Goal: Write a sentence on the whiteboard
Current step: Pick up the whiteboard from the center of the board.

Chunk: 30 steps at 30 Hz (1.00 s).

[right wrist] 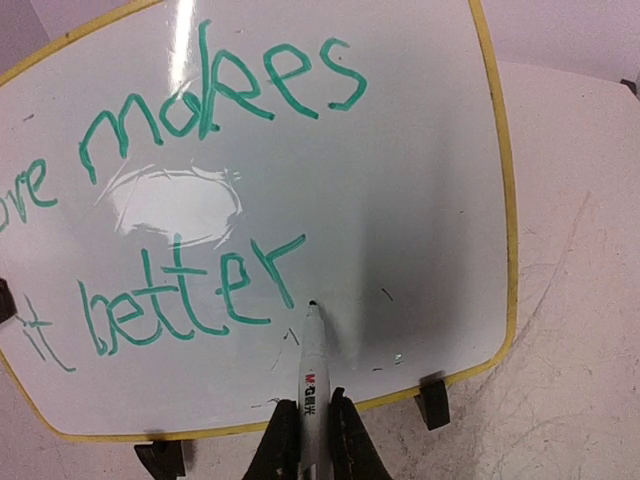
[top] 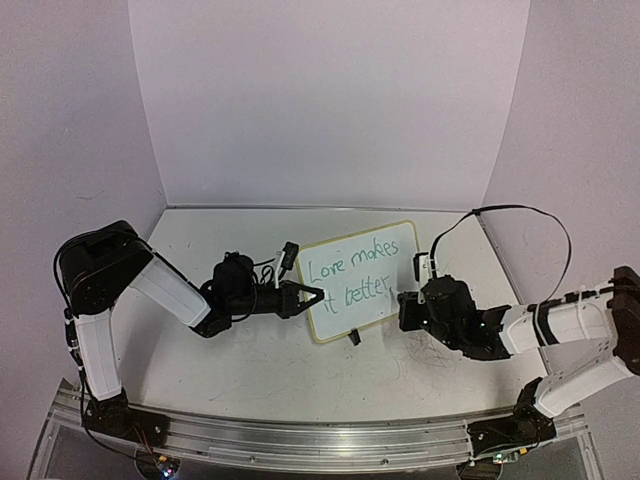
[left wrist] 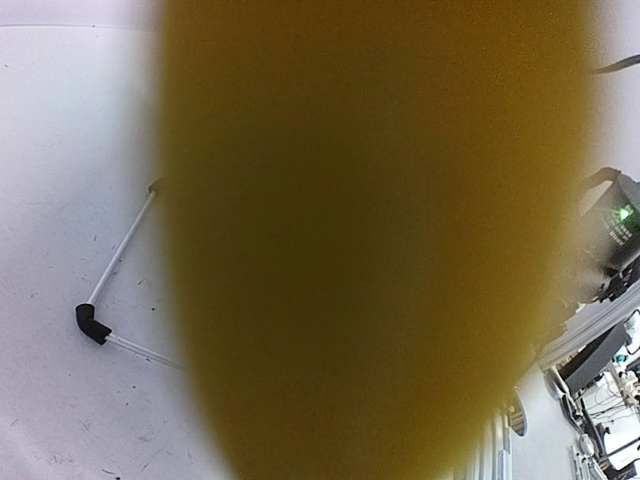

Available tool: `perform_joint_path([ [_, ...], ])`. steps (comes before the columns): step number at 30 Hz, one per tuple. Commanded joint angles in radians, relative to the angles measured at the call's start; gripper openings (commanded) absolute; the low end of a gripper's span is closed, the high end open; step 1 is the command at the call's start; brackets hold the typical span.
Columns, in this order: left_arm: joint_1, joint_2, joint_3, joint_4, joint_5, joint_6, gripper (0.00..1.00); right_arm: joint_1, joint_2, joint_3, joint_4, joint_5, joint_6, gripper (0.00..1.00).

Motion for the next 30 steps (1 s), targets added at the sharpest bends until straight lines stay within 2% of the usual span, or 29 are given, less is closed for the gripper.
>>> perform_joint_path([
  [1, 0.019, -0.015, -0.012, -0.128, -0.059, -0.020, 0.08, -0.001, -0.161, 0.044, -0.192, 0.020, 0.048, 0.00],
  [3, 0.019, -0.021, -0.015, -0.133, -0.068, -0.014, 0.16, -0.002, -0.226, 0.049, -0.258, -0.001, 0.052, 0.00],
  [8, 0.018, -0.044, -0.019, -0.150, -0.078, -0.002, 0.32, -0.001, -0.345, 0.041, -0.288, -0.023, 0.034, 0.00],
  [14, 0.019, -0.138, -0.041, -0.244, -0.134, 0.018, 0.50, -0.001, -0.321, 0.081, -0.293, -0.072, -0.026, 0.00],
  [20, 0.020, -0.307, -0.102, -0.427, -0.217, 0.025, 0.71, -0.002, -0.303, 0.110, -0.277, -0.109, -0.078, 0.00],
  [22, 0.026, -0.371, -0.125, -0.521, -0.255, 0.004, 0.81, -0.001, -0.309, 0.111, -0.268, -0.119, -0.088, 0.00],
  [25, 0.041, -0.501, -0.165, -0.665, -0.319, -0.045, 0.86, -0.003, -0.312, 0.112, -0.256, -0.137, -0.101, 0.00],
  [30, 0.075, -0.631, -0.107, -1.153, -0.567, -0.117, 0.86, -0.003, -0.309, 0.102, -0.229, -0.161, -0.109, 0.00],
])
